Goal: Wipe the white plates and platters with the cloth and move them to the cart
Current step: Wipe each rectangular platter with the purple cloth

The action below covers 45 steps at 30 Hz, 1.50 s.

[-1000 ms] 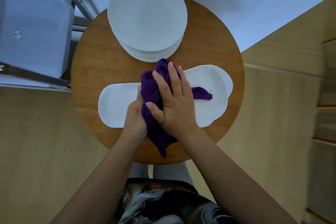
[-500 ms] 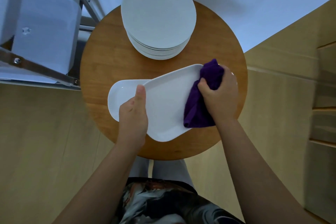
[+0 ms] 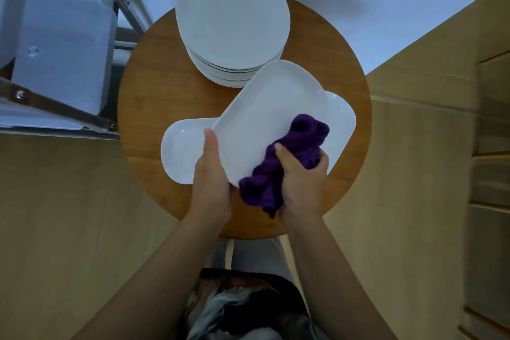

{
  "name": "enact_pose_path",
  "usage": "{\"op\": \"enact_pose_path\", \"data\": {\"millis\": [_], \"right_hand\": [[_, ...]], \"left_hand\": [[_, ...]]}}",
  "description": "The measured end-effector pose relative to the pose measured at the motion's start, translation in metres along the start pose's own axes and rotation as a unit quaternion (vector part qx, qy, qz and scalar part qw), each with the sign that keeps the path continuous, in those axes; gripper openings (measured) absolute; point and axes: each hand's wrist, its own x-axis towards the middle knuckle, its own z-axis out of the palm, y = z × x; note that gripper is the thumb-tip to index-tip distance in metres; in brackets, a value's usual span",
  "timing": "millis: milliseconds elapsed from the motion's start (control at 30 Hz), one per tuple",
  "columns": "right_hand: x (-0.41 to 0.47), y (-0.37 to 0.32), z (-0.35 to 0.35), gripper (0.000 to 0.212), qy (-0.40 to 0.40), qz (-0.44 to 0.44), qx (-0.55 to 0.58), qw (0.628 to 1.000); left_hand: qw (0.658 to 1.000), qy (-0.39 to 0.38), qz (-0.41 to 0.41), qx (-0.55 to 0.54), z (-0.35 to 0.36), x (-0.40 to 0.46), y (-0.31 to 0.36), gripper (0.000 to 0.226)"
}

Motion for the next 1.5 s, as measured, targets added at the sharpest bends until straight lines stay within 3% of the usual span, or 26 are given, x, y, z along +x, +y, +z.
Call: {"op": "enact_pose_path", "data": {"millis": [100,167,200,367,467,533,633,700,767,1067,1267,1400,1500], "right_hand": [[0.011,-0.021,-0.021,0.052,-0.082,-0.042,-0.071,0.993],[0.015,-0.032,-0.027,0.049,-0.154,-0.041,-0.114,0.981],[0.017,-0.036,-0.027,0.048,-0.184,-0.035,-0.129,0.974],[0.02,-0.042,-0.02,0.047,-0.237,-0.053,-0.171,0.955],[0.019,-0.037,-0.022,0.049,-0.235,-0.057,-0.203,0.949],[0.019,-0.036,-0.028,0.052,-0.248,-0.057,-0.242,0.937],[0.021,-0.044,-0.04,0.053,-0.307,-0.049,-0.307,0.899],[0.022,-0.047,-0.043,0.055,-0.345,-0.047,-0.351,0.869],[0.023,-0.047,-0.044,0.055,-0.35,-0.047,-0.36,0.863],[0.025,-0.056,-0.052,0.058,-0.262,-0.128,-0.298,0.909],[0.014,-0.023,-0.042,0.05,-0.049,-0.099,-0.08,0.991],[0.003,-0.002,-0.03,0.047,0.053,-0.044,0.047,0.996],[-0.006,0.005,-0.018,0.033,0.104,-0.032,0.153,0.982]], "left_hand": [[0.99,-0.094,-0.039,0.101,-0.008,0.011,0.028,0.045],[0.979,-0.128,-0.04,0.155,-0.008,0.018,0.042,0.024],[0.976,-0.143,-0.031,0.162,-0.005,0.02,0.047,0.027],[0.981,-0.167,-0.09,0.043,-0.003,0.029,0.054,0.052],[0.976,-0.193,-0.091,0.039,-0.009,0.031,0.057,0.064],[0.972,-0.213,-0.077,0.065,-0.011,0.031,0.061,0.058],[0.957,-0.189,-0.077,0.207,-0.018,0.035,0.071,0.048],[0.907,-0.205,-0.088,0.357,-0.019,0.037,0.075,0.044],[0.867,-0.208,-0.07,0.447,-0.017,0.036,0.073,0.031],[0.942,-0.127,0.053,0.307,-0.013,0.03,0.067,0.023],[0.976,-0.026,0.105,0.191,-0.01,0.023,0.062,0.019],[0.984,0.04,0.101,0.138,-0.006,0.014,0.04,0.016],[0.986,0.076,0.112,0.092,0.002,0.008,0.026,0.016]]}}
